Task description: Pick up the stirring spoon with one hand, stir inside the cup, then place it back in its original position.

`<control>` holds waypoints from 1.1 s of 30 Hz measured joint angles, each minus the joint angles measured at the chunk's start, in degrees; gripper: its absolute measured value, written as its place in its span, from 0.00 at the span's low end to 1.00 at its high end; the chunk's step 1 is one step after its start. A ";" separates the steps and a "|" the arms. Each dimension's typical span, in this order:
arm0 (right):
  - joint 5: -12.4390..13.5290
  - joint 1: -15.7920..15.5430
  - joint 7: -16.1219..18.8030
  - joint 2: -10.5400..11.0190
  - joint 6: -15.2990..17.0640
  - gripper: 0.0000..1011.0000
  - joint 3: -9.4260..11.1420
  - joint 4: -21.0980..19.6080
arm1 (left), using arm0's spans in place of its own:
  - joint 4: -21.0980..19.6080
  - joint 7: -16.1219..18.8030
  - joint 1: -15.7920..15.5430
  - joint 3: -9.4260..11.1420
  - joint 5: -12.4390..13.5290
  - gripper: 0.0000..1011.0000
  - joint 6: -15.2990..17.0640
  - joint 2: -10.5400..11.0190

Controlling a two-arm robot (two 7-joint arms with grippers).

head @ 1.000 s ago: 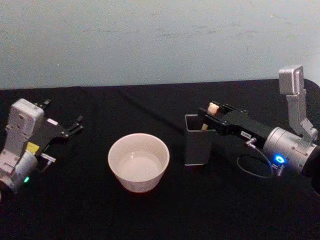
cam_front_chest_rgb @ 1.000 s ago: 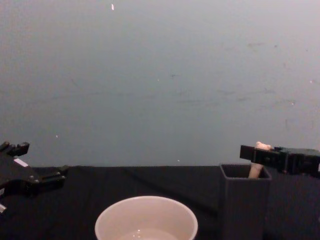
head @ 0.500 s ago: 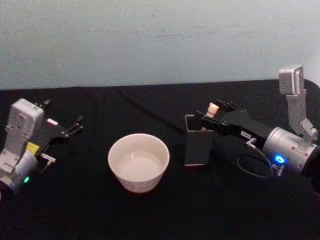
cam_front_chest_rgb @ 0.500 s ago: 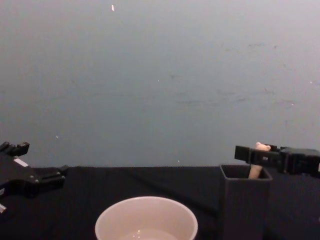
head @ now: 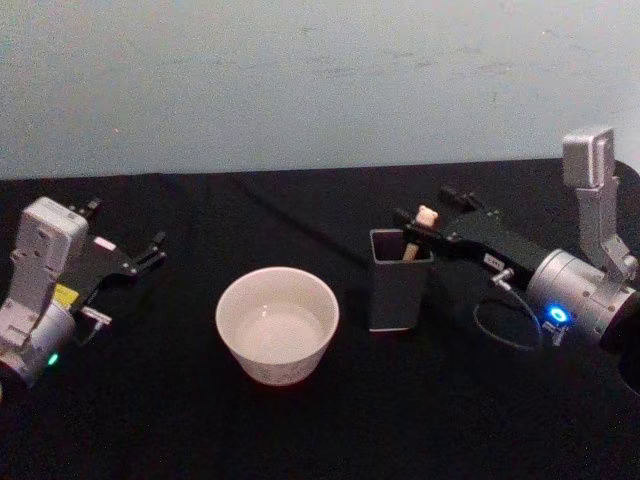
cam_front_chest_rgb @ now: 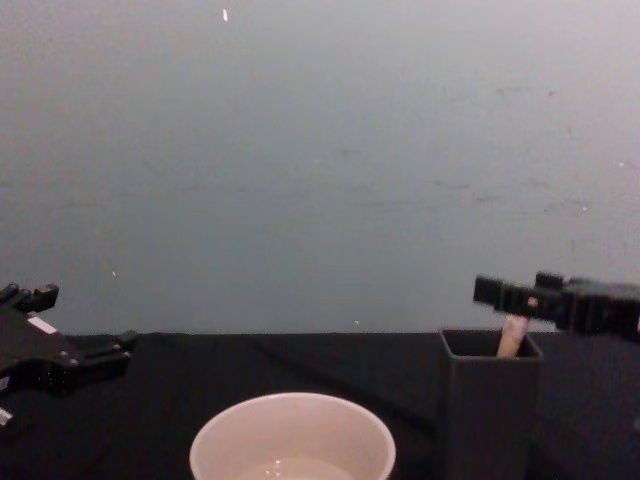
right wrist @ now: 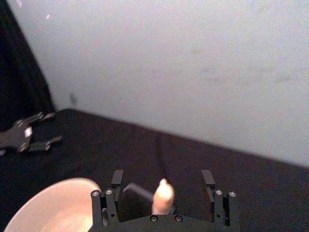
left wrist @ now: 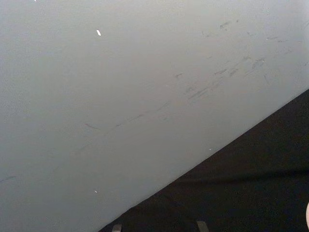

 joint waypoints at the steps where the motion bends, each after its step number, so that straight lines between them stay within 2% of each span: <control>1: -0.58 -0.43 -1.06 -0.54 -1.34 0.99 0.64 -0.42 | 0.00 0.00 0.00 0.00 0.00 0.99 0.00 0.00; 3: -1.08 -0.82 -2.07 -1.11 -2.72 0.99 1.29 -0.75 | 0.00 0.00 0.00 0.00 0.00 0.99 0.00 0.00; 6: -2.65 -1.75 -5.29 -2.91 -6.87 0.99 3.26 -1.26 | 0.00 0.00 0.00 0.00 0.00 0.99 0.00 0.00; 8: -5.29 -2.44 -9.27 -4.71 -11.14 0.99 4.86 -1.33 | 0.00 0.00 0.01 0.00 0.00 0.99 0.00 0.00; 9: -5.29 -2.44 -9.27 -4.71 -11.14 0.99 4.86 -1.33 | 0.00 0.00 0.00 0.00 0.00 0.99 0.00 0.00; 10: -6.89 -2.67 -11.69 -5.56 -12.53 0.99 5.46 -1.30 | 0.00 0.00 0.00 0.00 0.00 0.99 0.00 0.00; 11: -7.67 -2.74 -12.79 -5.87 -12.96 0.99 5.72 -1.24 | 0.00 0.00 0.00 0.00 0.00 0.99 0.00 0.00; 13: -10.81 -2.96 -16.38 -6.57 -13.88 0.99 6.12 -0.87 | 0.00 0.00 0.00 0.00 0.00 0.99 0.00 0.00; 19: -17.19 -3.85 -23.37 -7.67 -12.94 0.99 6.52 1.12 | 0.00 0.00 0.00 0.00 0.00 0.99 0.00 0.00; 27: -20.25 -6.15 -25.89 -8.38 -9.69 0.99 6.65 3.91 | 0.00 0.00 0.00 0.00 0.00 0.99 0.00 0.00; 33: -20.33 -7.09 -25.13 -8.88 -7.45 0.99 7.15 5.37 | 0.00 0.00 0.00 0.00 0.00 0.99 0.00 0.00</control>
